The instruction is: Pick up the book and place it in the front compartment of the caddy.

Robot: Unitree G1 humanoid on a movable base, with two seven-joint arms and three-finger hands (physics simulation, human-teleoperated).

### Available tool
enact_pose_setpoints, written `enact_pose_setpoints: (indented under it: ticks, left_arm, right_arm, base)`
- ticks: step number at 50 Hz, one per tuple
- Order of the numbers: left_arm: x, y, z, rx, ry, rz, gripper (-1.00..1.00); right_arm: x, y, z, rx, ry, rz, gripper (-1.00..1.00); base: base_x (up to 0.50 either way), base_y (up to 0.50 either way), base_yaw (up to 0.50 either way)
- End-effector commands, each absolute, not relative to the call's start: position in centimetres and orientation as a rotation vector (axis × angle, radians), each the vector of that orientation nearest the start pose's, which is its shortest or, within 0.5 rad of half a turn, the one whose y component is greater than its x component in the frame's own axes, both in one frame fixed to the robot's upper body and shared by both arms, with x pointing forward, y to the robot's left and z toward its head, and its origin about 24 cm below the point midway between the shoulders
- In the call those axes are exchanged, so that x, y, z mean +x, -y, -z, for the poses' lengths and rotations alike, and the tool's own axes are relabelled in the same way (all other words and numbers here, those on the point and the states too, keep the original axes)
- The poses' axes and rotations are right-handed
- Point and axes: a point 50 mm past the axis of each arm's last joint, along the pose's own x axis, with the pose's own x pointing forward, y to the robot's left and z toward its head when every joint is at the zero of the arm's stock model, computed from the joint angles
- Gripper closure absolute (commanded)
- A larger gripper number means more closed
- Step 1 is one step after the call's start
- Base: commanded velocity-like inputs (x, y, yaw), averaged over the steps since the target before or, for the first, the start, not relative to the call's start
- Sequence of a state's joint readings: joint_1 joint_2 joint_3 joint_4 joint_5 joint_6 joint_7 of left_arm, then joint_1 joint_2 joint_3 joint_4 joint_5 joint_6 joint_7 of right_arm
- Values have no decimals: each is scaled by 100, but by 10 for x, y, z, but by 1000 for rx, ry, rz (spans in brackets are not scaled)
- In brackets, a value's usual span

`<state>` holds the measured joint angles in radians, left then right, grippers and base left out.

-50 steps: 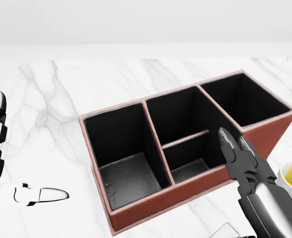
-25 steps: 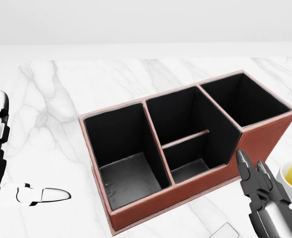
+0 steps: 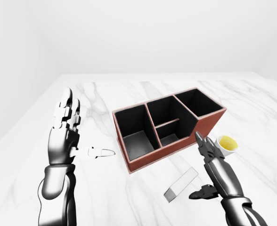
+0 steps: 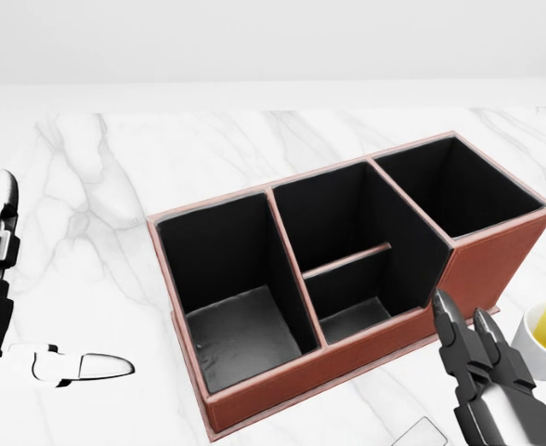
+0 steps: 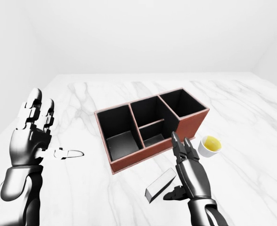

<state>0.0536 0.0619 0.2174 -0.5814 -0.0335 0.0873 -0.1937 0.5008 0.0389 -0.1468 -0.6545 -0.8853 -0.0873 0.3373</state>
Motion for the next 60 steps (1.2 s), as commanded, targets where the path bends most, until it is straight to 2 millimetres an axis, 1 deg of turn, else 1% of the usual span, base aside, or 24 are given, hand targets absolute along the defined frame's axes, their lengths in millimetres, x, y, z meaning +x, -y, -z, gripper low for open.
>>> enact_pose_setpoints:
  ticks: [1, 9, 13, 23, 28, 36, 60]
  left_arm:
    - [216, -193, -155, 133, 434, -5, -100]
    - [217, -193, -155, 132, 432, -3, -100]
    - [216, -192, -155, 132, 432, -2, -100]
    - [216, -192, -154, 133, 431, 1, -100]
    - [216, -191, -155, 135, 434, 1, -100]
    - [216, -191, -155, 136, 435, 2, -100]
    - [217, -191, -156, 138, 437, 5, -100]
  right_arm:
    - [152, 183, -87, -993, -55, -38, -100]
    - [152, 181, -82, -994, -68, -73, -100]
    - [147, 176, -79, -959, -85, -143, -100]
    - [147, 176, -74, -963, -107, -149, -100]
    - [149, 172, -78, -959, -85, -177, -100]
    - [152, 169, -78, -978, -71, -189, -100]
    - [153, 162, -64, -1076, -79, -207, -100]
  base:
    - [0, 0, 0]
    - [0, 0, 0]
    - [0, 0, 0]
    - [0, 0, 0]
    - [0, 0, 0]
    - [0, 0, 0]
    - [0, 0, 0]
